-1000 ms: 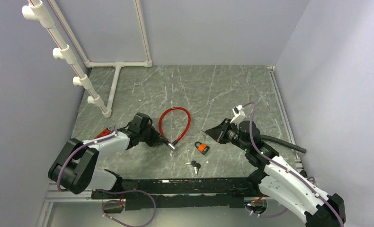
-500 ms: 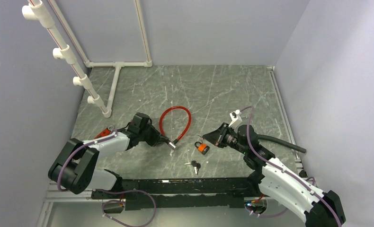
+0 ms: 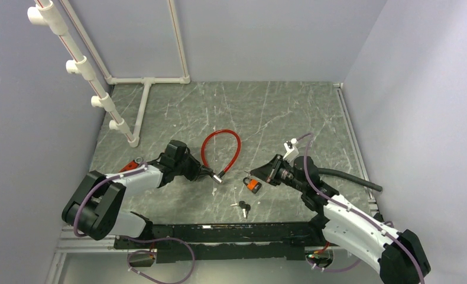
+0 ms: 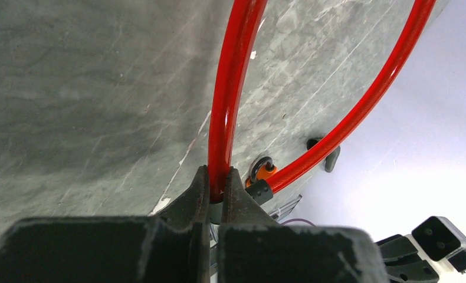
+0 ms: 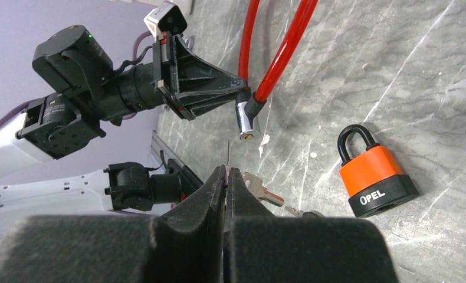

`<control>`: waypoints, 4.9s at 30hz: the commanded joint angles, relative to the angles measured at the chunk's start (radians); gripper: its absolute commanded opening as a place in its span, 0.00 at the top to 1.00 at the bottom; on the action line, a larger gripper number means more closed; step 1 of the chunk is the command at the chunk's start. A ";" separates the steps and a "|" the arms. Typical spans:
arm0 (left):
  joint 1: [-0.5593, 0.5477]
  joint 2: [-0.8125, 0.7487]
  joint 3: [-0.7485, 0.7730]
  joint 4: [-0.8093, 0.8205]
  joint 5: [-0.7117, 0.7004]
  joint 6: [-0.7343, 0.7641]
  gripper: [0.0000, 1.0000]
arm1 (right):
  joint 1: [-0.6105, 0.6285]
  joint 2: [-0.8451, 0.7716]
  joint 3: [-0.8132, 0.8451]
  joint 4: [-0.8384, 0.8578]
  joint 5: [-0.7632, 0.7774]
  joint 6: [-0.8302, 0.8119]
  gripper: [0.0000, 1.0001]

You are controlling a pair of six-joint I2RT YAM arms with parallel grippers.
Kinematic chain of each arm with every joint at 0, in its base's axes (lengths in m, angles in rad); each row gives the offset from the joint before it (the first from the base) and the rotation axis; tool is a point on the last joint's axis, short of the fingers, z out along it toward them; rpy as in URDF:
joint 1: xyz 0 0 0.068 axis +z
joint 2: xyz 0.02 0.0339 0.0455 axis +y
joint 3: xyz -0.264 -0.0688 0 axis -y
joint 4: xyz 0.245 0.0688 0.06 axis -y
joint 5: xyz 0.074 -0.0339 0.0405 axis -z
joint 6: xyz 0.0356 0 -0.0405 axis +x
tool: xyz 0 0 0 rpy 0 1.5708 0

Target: Unlock with the key

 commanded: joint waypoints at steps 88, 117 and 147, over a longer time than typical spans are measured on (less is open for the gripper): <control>0.000 0.068 -0.014 0.329 0.045 -0.235 1.00 | 0.118 0.651 0.014 0.767 -0.025 0.149 1.00; 0.000 0.061 0.017 0.305 0.037 -0.230 1.00 | 0.145 0.589 -0.025 0.686 0.074 0.124 1.00; -0.002 0.046 0.037 0.257 0.032 -0.205 1.00 | 0.160 0.650 0.007 0.735 0.062 0.107 1.00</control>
